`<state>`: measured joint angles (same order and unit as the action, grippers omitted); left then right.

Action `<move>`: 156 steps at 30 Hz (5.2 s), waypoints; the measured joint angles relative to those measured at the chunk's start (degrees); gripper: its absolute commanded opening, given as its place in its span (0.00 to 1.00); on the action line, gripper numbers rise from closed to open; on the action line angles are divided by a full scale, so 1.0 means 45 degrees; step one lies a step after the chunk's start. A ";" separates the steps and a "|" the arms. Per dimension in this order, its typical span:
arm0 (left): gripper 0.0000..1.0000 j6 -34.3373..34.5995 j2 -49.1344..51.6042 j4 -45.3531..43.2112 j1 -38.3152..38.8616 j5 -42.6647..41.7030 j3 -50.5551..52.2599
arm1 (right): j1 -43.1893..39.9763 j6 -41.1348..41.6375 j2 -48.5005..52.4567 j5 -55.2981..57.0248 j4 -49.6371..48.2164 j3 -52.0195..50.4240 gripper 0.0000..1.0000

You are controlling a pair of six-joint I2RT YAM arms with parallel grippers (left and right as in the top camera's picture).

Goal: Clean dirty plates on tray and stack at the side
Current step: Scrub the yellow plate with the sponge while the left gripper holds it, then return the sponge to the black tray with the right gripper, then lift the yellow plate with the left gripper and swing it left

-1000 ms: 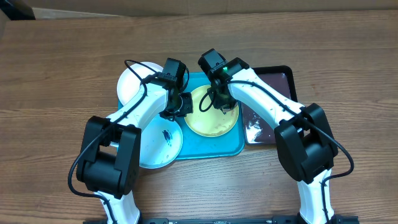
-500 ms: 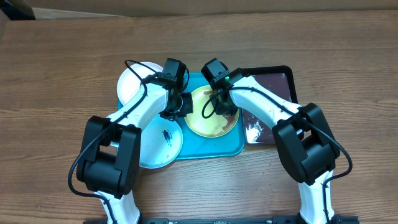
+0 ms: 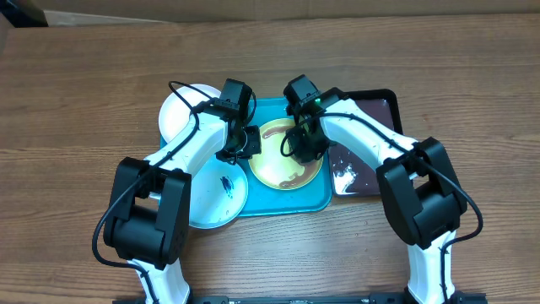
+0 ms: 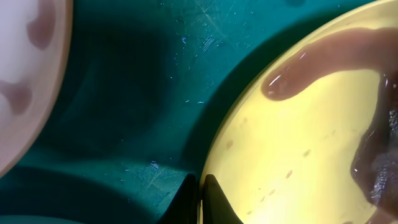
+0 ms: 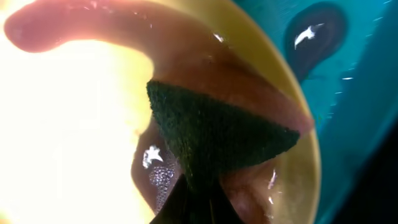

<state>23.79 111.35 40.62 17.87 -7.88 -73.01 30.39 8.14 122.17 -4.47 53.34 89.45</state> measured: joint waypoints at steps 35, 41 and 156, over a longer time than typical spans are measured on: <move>0.04 -0.0034 0.0000 -0.0121 -0.0049 -0.0034 0.0000 | -0.0889 0.0151 0.0053 -0.7626 -0.0889 -0.0495 0.04; 0.04 -0.0034 0.0010 -0.0141 -0.0049 -0.0063 -0.0005 | -0.2584 -0.0053 -0.0899 -0.7237 0.0466 0.0063 0.04; 0.04 -1.4625 -0.0097 -0.8238 0.9850 1.7442 -0.6518 | -1.1390 0.0850 -0.2919 -0.1632 0.3429 0.2016 1.00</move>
<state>-42.02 110.91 3.55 62.19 70.61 -102.35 -20.86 11.97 109.03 -11.81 68.77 98.52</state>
